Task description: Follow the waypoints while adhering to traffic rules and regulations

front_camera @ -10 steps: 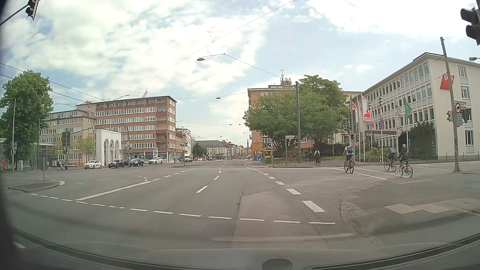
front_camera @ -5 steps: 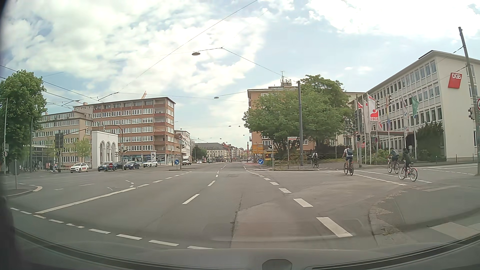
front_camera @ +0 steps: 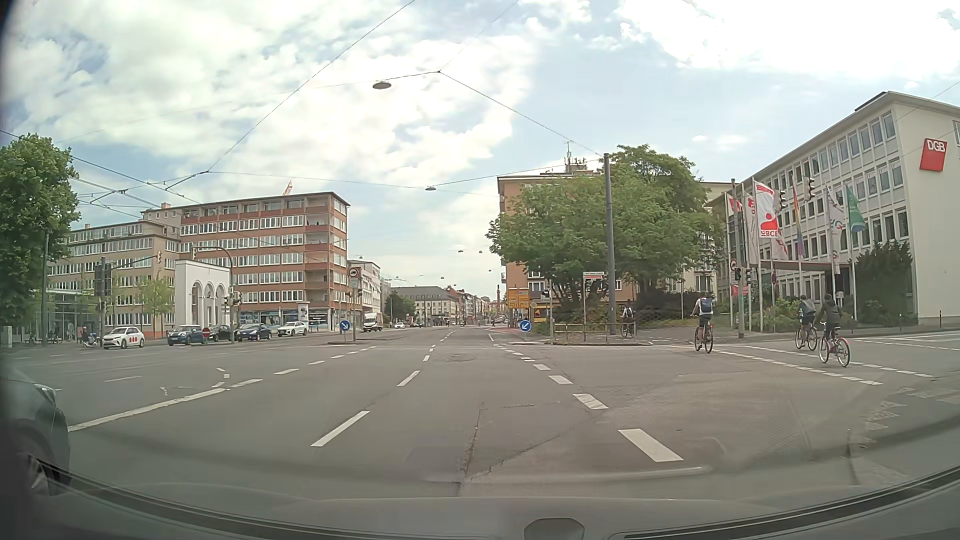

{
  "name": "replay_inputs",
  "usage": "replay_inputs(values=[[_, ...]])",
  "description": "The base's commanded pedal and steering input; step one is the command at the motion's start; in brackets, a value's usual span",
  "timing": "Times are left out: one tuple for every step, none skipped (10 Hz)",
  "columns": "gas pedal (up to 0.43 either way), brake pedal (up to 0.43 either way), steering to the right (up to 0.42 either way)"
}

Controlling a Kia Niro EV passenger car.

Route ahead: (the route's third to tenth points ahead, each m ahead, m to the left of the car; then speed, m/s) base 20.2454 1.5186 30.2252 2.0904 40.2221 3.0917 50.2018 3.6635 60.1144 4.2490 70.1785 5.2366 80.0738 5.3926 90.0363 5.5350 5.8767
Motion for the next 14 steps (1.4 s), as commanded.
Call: replay_inputs(values=[[0.429,0.030,-0.014],[0.421,0.030,-0.015],[0.390,0.030,-0.015],[0.378,0.030,-0.015],[0.370,0.030,-0.015],[0.350,0.030,-0.015],[0.331,0.030,-0.015],[0.319,0.030,-0.014],[0.319,0.030,-0.014],[0.319,0.030,-0.015],[0.299,0.030,-0.015],[0.287,0.030,-0.016],[0.280,0.030,-0.021],[0.268,0.030,-0.026]])
